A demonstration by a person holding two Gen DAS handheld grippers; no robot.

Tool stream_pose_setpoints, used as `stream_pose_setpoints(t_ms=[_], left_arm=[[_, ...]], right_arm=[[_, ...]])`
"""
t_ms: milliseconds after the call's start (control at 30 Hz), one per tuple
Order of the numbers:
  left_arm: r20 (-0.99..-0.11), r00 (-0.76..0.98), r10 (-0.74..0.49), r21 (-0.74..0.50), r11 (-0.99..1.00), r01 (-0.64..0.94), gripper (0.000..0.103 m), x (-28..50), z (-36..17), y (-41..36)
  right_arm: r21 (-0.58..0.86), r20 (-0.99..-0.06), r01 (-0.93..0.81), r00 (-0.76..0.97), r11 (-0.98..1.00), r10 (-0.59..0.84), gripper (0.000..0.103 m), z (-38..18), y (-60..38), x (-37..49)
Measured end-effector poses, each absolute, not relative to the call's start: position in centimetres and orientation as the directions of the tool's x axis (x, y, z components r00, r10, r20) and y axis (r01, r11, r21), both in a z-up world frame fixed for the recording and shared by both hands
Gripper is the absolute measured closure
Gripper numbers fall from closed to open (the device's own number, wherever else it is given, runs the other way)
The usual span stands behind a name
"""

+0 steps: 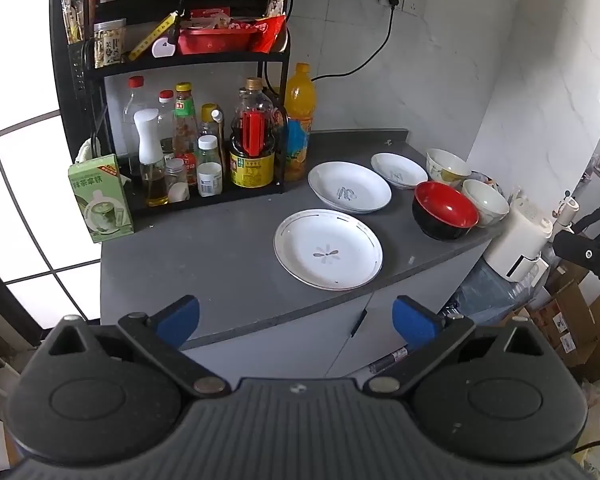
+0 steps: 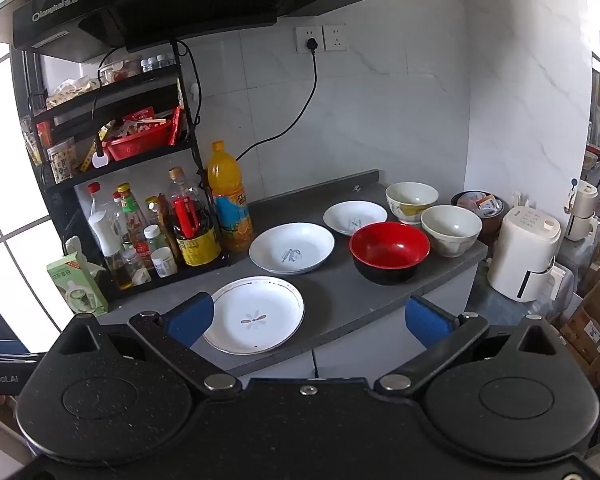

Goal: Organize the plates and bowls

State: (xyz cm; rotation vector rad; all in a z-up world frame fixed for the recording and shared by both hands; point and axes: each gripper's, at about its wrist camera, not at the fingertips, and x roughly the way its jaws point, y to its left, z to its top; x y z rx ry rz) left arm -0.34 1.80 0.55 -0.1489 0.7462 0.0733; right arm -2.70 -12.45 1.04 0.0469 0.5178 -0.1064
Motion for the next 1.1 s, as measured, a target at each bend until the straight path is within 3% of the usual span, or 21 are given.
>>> stream_pose_setpoints(t_ms=[1100], left_arm=[[-0.674,0.739,0.015,-0.106,0.988,-0.117,0.001,0.1,0.9,3.1]], right_arm=[[-0.003,-0.510,0.138,0.852,0.990,-0.120,0.000,0.9,-11.5,-1.4]])
